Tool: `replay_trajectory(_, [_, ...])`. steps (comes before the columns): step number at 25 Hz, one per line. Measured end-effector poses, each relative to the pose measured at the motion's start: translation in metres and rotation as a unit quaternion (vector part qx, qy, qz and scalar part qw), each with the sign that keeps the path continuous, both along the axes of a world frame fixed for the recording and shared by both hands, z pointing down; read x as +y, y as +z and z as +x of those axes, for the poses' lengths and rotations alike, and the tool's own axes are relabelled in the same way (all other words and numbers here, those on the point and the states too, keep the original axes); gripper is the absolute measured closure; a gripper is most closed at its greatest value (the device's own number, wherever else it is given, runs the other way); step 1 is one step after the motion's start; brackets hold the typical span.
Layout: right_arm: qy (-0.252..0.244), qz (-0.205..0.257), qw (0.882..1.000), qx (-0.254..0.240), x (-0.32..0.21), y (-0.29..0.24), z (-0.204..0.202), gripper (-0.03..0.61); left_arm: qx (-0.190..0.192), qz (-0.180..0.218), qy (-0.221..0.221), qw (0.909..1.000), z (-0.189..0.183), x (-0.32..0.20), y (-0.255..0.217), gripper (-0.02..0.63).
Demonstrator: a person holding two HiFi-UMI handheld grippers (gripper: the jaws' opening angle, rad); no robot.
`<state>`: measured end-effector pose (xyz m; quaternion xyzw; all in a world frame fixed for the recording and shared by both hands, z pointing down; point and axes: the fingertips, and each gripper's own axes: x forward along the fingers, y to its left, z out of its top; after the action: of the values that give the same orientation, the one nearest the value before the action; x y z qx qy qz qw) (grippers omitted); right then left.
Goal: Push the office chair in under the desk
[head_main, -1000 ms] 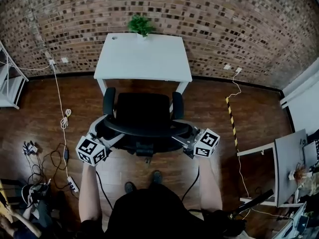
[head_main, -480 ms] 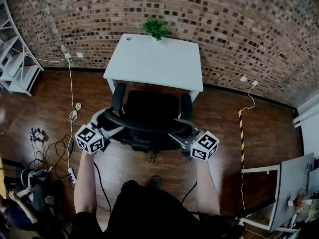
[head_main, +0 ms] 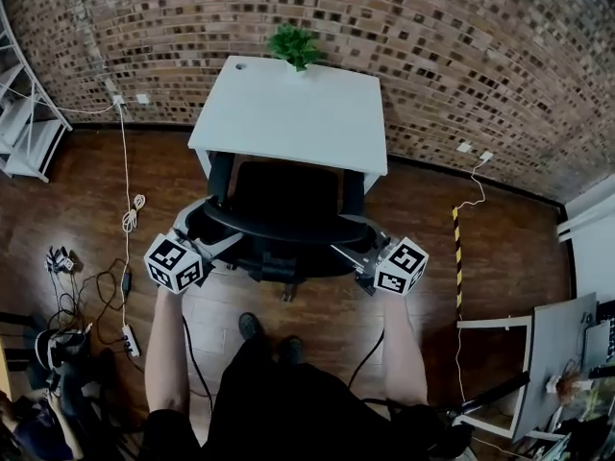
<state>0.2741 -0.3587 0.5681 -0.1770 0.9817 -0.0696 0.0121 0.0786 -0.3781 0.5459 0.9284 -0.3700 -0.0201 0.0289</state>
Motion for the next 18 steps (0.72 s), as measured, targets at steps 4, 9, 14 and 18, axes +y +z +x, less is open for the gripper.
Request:
replay_trajectory(4, [0.001,0.002,1.000,0.005,-0.017,0.017,-0.009,0.368,0.012,-0.008,-0.006,0.9999,-0.013,-0.017,0.013,0.104])
replay_trajectory(9, [0.007,0.003,1.000,0.015,-0.041,0.023,-0.004,0.365,0.021,-0.004,0.001,0.9998,-0.011,-0.041,0.017,0.104])
replay_trajectory(14, [0.014,0.002,1.000,0.028,-0.087,0.060,-0.039,0.364,0.032,-0.011,0.000,0.9994,-0.055,-0.080,0.033,0.107])
replay_trajectory(18, [0.039,-0.001,0.998,0.052,-0.127,0.117,-0.052,0.364,0.054,-0.007,0.005,0.9985,-0.062,-0.129,0.085,0.107])
